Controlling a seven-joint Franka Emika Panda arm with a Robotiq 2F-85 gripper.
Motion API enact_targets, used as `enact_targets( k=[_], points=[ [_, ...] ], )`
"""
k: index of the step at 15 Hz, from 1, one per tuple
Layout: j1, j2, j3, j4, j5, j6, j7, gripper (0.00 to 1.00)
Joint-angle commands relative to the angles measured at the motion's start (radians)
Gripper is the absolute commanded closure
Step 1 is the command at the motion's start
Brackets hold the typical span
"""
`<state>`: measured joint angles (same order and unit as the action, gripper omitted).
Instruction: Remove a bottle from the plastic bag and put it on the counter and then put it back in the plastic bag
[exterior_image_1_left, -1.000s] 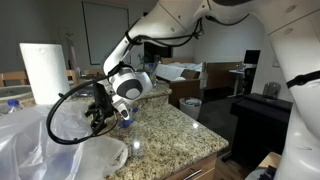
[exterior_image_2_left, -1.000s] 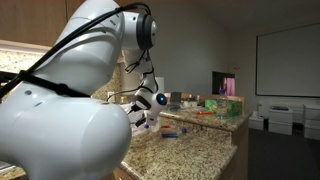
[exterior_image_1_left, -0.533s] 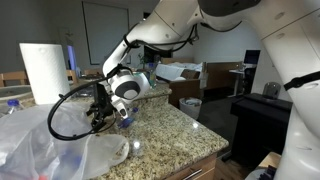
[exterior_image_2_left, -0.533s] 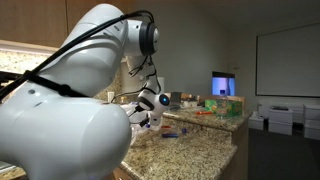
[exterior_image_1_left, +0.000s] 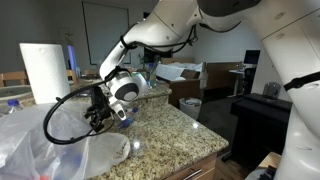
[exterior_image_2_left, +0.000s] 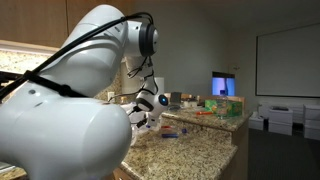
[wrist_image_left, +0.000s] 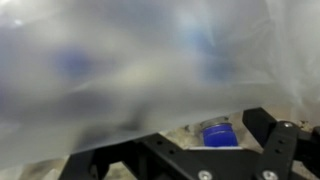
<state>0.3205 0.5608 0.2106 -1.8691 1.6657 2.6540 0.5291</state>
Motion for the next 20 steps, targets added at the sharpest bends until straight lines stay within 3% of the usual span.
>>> enact_targets(
  k=[1,7,17,18,20],
  points=[
    [0.003,-0.008,-0.001,-0.009,-0.025,-0.003,0.019,0.00],
    [0.003,0.015,-0.035,-0.014,-0.120,0.020,0.065,0.00],
    [-0.005,0.032,-0.027,0.042,-0.084,0.018,0.048,0.00],
    [-0.004,0.034,-0.028,0.046,-0.086,0.020,0.049,0.25],
    [-0.005,0.037,-0.027,0.050,-0.086,0.017,0.051,0.33]
  ],
)
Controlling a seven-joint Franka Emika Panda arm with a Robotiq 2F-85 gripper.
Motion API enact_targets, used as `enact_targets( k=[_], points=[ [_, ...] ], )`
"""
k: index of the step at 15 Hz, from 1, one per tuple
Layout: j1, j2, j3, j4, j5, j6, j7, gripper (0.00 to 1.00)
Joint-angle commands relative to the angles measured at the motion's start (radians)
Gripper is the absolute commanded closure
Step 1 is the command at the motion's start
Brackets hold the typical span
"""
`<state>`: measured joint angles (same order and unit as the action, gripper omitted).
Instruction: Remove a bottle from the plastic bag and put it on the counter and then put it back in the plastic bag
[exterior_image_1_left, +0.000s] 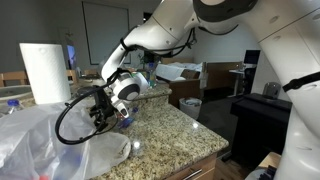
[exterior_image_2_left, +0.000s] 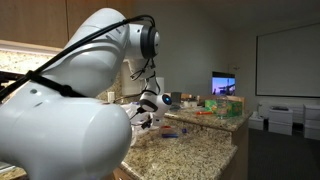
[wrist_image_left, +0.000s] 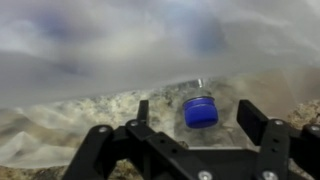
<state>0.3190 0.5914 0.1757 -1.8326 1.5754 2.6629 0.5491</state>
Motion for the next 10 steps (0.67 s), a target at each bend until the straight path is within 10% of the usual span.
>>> enact_targets(
  k=[1,10],
  points=[
    [-0.004,0.009,0.008,0.014,0.004,0.006,0.034,0.40],
    [-0.009,0.011,0.009,0.010,0.001,-0.005,0.058,0.91]
  ],
)
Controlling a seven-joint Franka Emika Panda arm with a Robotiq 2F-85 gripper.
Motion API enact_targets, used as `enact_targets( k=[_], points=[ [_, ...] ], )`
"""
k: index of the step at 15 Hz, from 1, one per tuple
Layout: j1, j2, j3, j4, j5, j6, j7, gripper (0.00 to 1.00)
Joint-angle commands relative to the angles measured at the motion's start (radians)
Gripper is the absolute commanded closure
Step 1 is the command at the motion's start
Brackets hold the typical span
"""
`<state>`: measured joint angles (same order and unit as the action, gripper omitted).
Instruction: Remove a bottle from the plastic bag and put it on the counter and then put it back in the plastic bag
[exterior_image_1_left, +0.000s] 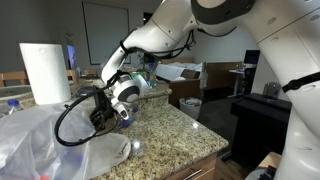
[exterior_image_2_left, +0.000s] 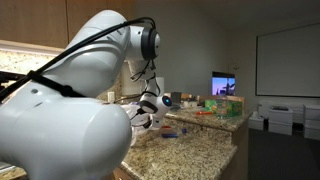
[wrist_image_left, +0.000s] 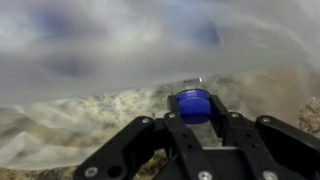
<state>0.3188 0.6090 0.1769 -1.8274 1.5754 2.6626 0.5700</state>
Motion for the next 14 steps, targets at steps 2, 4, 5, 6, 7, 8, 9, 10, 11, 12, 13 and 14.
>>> enact_targets(
  k=[2,4,5,6,7,8,9,10,11,12,13,14],
  points=[
    [-0.013,-0.014,0.007,0.002,-0.001,-0.010,0.040,0.91],
    [-0.022,-0.039,0.005,-0.015,-0.014,-0.030,0.053,0.91],
    [-0.028,-0.064,0.003,-0.035,-0.030,-0.046,0.071,0.91],
    [-0.031,-0.097,-0.007,-0.065,-0.067,-0.058,0.101,0.91],
    [-0.030,-0.123,-0.018,-0.087,-0.114,-0.068,0.138,0.91],
    [-0.034,-0.158,-0.028,-0.111,-0.160,-0.085,0.176,0.91],
    [-0.029,-0.194,-0.049,-0.142,-0.246,-0.100,0.242,0.91],
    [-0.023,-0.231,-0.074,-0.172,-0.342,-0.121,0.312,0.91],
    [0.004,-0.270,-0.127,-0.204,-0.437,-0.146,0.383,0.91],
    [-0.022,-0.297,-0.123,-0.219,-0.528,-0.167,0.438,0.91],
    [-0.031,-0.332,-0.137,-0.235,-0.601,-0.197,0.480,0.91],
    [-0.041,-0.363,-0.148,-0.245,-0.674,-0.219,0.519,0.91]
  ],
)
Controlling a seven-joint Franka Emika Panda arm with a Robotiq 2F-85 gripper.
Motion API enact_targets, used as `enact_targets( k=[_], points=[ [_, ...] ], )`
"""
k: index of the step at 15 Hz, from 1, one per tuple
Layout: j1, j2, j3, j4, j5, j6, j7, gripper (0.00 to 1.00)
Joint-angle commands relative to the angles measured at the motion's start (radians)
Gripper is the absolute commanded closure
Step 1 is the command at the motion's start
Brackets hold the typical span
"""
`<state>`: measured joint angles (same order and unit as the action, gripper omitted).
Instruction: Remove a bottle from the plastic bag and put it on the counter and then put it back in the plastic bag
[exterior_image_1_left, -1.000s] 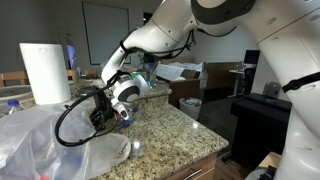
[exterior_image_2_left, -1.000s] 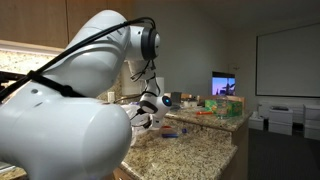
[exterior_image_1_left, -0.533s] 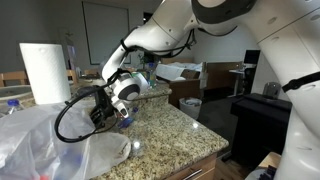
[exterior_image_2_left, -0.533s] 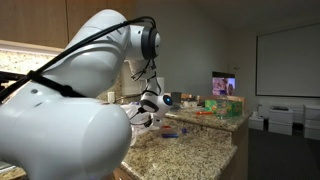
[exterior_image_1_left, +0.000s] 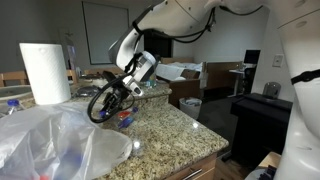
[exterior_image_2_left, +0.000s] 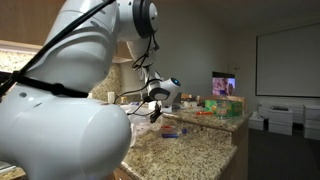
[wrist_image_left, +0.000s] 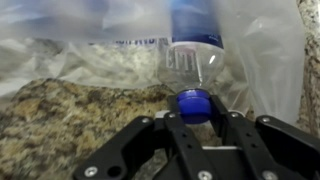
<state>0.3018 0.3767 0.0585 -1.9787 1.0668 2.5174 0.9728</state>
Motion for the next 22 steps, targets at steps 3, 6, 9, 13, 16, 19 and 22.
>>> enact_targets(
  k=[3,6,9,13,16,19,22],
  points=[
    [-0.064,-0.208,-0.046,-0.098,-0.343,-0.139,0.195,0.91],
    [-0.117,-0.279,-0.065,-0.107,-0.515,-0.192,0.276,0.91],
    [-0.182,-0.349,-0.084,-0.189,-0.599,-0.216,0.351,0.91],
    [-0.259,-0.435,-0.105,-0.376,-0.602,-0.174,0.393,0.91],
    [-0.301,-0.483,-0.113,-0.508,-0.535,-0.137,0.368,0.91],
    [-0.321,-0.513,-0.118,-0.596,-0.484,-0.113,0.351,0.91],
    [-0.328,-0.538,-0.117,-0.649,-0.436,-0.091,0.346,0.91]
  ],
)
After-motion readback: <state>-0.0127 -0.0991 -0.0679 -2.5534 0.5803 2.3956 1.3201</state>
